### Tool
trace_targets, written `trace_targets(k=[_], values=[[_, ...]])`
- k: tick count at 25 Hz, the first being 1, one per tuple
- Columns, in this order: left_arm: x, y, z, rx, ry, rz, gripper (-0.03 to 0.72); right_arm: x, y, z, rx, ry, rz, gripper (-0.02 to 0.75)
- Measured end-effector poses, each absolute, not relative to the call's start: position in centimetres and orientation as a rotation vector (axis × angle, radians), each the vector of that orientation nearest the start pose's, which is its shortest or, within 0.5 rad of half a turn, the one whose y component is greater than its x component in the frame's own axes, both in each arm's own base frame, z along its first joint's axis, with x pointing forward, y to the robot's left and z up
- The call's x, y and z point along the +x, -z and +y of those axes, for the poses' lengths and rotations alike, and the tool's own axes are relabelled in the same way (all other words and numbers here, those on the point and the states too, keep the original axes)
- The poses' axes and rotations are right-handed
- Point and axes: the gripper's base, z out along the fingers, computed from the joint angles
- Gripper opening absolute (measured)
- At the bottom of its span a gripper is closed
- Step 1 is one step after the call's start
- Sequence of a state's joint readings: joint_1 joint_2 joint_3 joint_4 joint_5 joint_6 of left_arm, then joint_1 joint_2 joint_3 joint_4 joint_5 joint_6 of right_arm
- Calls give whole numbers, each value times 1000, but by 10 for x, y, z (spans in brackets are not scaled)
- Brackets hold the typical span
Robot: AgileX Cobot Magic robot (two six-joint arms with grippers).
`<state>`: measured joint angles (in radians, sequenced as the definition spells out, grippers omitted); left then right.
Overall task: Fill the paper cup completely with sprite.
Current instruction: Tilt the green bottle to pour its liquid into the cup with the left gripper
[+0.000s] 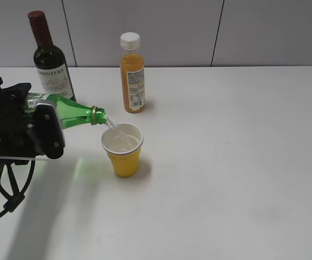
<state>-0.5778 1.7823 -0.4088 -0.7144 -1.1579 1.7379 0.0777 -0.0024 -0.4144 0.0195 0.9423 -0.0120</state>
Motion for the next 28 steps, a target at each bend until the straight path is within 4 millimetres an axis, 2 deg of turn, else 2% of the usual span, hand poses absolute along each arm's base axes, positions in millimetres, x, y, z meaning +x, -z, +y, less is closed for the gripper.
trace_targets(k=[28], values=[[247,-140,-96,1304,-1183,1400,473,9,-263,2,-89,-65,2008,585]])
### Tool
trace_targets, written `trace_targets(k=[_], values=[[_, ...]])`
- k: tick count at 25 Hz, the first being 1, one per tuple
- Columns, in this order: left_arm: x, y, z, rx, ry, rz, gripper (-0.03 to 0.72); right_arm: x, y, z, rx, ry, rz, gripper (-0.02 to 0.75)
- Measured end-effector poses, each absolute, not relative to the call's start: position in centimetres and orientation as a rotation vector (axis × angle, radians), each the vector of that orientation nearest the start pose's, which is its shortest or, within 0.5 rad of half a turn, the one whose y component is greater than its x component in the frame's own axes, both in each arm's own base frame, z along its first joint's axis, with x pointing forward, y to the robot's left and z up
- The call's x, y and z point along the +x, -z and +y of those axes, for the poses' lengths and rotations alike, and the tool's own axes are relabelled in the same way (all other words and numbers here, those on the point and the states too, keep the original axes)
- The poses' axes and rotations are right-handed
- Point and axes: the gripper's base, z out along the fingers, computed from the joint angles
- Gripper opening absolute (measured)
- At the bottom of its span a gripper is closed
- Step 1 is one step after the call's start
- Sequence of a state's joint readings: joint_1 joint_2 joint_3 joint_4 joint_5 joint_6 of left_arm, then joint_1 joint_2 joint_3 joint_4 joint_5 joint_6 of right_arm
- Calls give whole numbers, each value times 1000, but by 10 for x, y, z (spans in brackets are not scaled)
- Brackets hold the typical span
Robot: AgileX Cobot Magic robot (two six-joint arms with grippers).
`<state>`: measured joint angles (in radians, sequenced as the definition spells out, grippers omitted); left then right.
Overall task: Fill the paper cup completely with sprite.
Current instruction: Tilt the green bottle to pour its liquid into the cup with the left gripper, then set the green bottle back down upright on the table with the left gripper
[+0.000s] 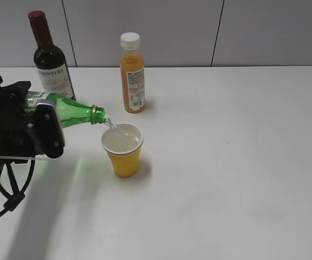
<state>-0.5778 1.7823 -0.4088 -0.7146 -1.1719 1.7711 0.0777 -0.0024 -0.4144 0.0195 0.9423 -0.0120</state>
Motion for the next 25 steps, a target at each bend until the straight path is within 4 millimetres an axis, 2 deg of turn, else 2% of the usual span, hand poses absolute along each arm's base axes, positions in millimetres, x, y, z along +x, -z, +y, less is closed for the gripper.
trace_targets(k=[8,25], values=[[248,-141,-100,1157,-1016,1452,473,9,-263,2,-89,-65,2008,585],[248,-141,-100,583,-544,1673,473,9,-263,2,-89,-65,2008,585]])
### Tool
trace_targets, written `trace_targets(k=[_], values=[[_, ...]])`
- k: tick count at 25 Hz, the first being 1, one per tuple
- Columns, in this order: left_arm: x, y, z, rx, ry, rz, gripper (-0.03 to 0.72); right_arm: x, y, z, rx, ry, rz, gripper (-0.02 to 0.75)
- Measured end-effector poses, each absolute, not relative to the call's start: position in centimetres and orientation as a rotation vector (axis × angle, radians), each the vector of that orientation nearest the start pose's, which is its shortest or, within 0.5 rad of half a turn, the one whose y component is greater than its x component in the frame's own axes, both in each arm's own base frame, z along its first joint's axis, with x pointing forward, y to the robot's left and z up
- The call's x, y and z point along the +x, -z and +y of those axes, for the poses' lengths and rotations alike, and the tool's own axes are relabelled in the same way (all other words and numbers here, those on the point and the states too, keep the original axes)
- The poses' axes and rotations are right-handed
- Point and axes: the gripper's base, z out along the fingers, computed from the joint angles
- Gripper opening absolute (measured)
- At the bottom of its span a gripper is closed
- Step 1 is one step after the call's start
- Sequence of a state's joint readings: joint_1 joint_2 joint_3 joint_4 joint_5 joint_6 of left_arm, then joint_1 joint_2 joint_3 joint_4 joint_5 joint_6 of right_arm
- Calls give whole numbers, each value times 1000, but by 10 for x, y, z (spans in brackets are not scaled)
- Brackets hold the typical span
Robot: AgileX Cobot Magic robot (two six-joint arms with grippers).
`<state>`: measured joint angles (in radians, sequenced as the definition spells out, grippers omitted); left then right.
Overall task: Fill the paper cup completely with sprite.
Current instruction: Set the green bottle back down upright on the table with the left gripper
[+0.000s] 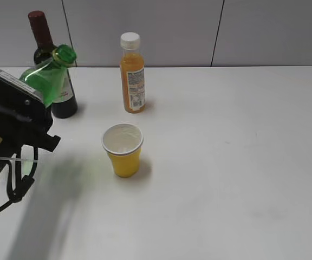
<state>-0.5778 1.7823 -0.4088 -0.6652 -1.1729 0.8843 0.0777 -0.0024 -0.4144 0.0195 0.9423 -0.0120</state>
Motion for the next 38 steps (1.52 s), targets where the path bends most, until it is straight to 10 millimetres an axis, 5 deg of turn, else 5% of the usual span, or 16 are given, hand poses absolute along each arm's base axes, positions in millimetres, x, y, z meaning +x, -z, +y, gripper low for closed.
trace_targets(k=[13,23,38], values=[[247,-140,-92,42,-202,1757,473,9,-263,2,-89,-65,2008,585],[255,-140,-68,-286,-67,1729,473,9,-263,2,-89,-65,2008,585],[287,-136,-11,-224,5,1689,473,9,-263,2,-89,-65,2008,585]])
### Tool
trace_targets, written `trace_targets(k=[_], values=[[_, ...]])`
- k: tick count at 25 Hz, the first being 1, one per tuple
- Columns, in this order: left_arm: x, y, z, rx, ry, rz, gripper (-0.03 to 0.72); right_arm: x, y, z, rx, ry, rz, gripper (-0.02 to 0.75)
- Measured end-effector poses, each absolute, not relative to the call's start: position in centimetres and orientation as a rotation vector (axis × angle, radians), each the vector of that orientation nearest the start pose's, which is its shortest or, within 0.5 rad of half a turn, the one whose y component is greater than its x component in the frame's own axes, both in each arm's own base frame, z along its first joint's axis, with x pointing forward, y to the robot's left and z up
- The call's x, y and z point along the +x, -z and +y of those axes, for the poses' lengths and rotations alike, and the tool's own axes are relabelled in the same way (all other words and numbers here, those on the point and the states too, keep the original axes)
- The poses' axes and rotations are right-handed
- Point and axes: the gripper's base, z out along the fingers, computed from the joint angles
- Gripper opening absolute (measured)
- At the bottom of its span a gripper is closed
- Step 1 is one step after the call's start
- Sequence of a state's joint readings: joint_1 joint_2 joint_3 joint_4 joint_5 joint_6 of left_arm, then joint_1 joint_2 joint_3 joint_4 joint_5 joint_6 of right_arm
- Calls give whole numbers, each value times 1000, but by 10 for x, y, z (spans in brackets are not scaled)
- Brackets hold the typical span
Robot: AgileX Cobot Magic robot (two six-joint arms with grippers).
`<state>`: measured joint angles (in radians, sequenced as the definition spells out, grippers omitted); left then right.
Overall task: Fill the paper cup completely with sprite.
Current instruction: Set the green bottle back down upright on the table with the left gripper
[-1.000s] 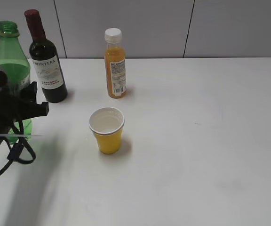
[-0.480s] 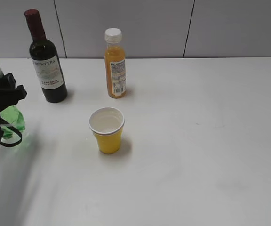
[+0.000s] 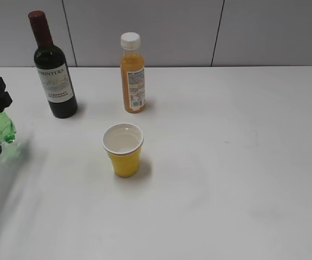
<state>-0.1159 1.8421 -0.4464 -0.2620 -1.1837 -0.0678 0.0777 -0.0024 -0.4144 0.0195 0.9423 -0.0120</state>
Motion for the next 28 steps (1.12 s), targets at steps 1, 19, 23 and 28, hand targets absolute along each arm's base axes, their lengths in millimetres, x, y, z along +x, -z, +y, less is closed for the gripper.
trace_targets(k=[1,19,23,28], values=[[292,-134,-9,-225,5,1691,473,9,-263,2,-89,-65,2008,585],[322,-108,-17,-129,51,1721,501,9,-263,2,-89,-65,2008,585],[318,-106,-17,-128,49,1726,591,9,-263,2,-89,-65,2008,585],[299,-101,-15,-126,41,1780,610,9,-263,2,-89,-65,2008,585]])
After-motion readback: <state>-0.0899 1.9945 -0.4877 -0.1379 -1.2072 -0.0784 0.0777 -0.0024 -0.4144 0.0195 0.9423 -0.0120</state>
